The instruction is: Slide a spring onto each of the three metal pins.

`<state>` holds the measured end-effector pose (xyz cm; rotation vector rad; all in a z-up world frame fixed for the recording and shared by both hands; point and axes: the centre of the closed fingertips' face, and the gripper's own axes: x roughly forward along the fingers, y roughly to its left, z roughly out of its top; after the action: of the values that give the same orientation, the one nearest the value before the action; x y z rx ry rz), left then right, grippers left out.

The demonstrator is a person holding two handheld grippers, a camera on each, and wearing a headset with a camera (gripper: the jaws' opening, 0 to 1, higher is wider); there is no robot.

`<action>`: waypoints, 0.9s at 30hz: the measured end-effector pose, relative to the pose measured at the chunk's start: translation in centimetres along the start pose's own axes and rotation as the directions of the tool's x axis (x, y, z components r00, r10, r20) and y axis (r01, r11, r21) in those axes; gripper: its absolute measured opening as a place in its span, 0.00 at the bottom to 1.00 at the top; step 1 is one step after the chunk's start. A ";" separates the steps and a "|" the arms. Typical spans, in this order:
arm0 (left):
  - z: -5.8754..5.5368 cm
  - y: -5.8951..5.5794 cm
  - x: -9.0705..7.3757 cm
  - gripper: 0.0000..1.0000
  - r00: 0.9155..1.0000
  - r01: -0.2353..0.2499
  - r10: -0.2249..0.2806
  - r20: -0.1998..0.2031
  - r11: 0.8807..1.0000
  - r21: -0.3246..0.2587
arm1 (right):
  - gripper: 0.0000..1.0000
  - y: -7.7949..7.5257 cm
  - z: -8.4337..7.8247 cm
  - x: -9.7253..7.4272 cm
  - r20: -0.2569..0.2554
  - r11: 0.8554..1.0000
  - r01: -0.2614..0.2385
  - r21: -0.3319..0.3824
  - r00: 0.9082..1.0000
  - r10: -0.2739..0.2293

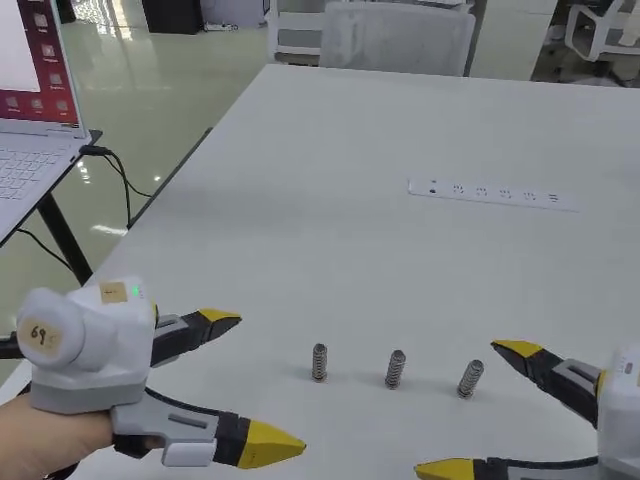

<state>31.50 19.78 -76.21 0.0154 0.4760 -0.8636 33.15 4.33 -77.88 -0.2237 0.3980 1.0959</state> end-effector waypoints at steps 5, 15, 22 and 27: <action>-0.3 0.0 0.0 0.98 1.000 0.001 -0.001 -0.005 1.000 -0.003 | 0.99 -0.4 -0.1 -0.8 0.017 1.000 0.020 0.021 1.000 -0.021; -0.4 -0.1 -0.1 0.98 1.000 -0.004 0.004 0.000 1.000 -0.008 | 0.99 -0.2 -1.1 -1.3 -0.007 0.999 0.028 0.021 1.000 -0.028; -0.4 0.0 -0.2 0.98 1.000 -0.014 0.014 0.000 1.000 -0.005 | 0.99 -0.6 -1.1 -1.5 -0.003 0.998 0.048 0.037 0.999 -0.047; 0.0 -0.2 0.1 0.98 1.000 -0.011 0.011 0.010 1.000 -0.011 | 0.99 -0.4 -1.2 -1.5 -0.005 0.998 0.043 0.038 0.999 -0.043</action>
<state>31.38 19.57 -76.16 0.0037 0.4709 -0.8502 32.64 2.53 -78.33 -0.1994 0.4157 1.0452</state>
